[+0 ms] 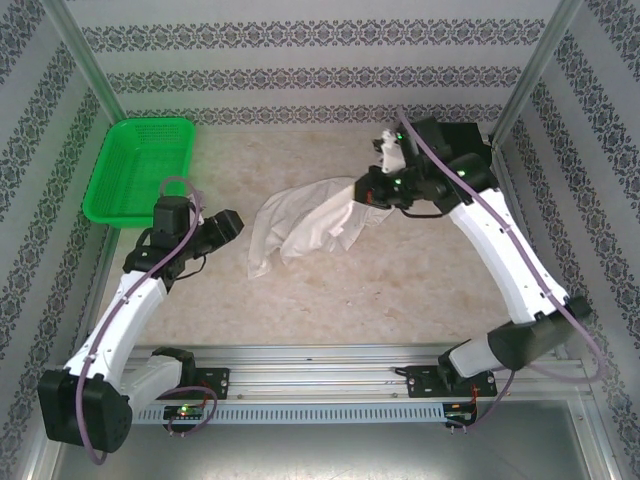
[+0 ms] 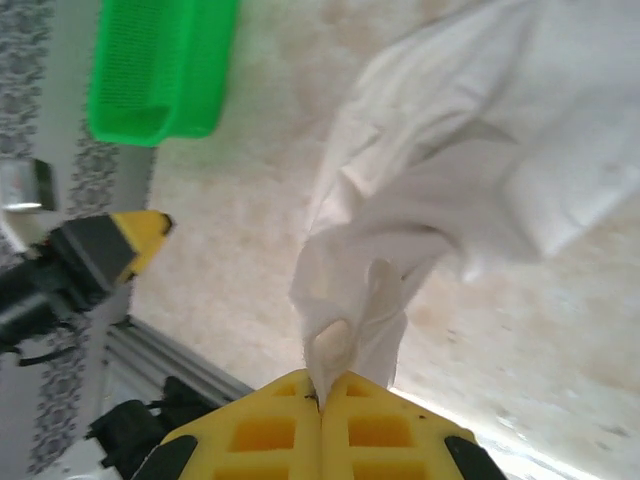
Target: Fold and stack the t-shirts
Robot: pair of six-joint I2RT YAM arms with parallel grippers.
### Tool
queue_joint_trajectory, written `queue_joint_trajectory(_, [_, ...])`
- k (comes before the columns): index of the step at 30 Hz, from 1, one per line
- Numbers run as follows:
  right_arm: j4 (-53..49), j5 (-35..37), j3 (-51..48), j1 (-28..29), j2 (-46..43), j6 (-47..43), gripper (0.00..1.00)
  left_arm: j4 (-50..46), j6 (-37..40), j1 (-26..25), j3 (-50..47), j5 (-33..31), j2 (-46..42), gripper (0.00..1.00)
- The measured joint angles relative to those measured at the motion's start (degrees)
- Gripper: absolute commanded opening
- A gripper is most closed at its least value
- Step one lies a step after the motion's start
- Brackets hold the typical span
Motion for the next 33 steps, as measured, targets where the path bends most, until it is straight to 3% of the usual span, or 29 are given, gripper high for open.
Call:
queue_joint_trajectory(5, [-2.2,2.5,-8.7,-3.6,-4.7,-5.2,0.0,3.2,0.0,-1.4,-0.1,4.1,4.2,0.67])
queue_joint_trajectory(9, [-2.6,3.5,-18.1,-10.5,-9.4,-6.6,0.0,2.6,0.5,-4.5,-0.1,5.8,9.7,0.66])
queue_joint_trajectory(20, [-3.3,14.8,-30.9,-26.6,-19.5,-6.2,0.0,-2.2,-0.3,-7.2,-3.0,1.2,18.1,0.67])
queue_joint_trajectory(28, [-2.2,21.0,-36.6,-27.5,-21.1,-4.4,0.0,-0.8,-2.6,-9.3,-2.9,-2.7,26.3,0.66])
queue_joint_trajectory(33, [-0.6,21.3,-37.3,-27.5,-20.2,-4.3,0.0,-4.2,-2.9,-9.3,-2.2,-6.1,25.1,0.67])
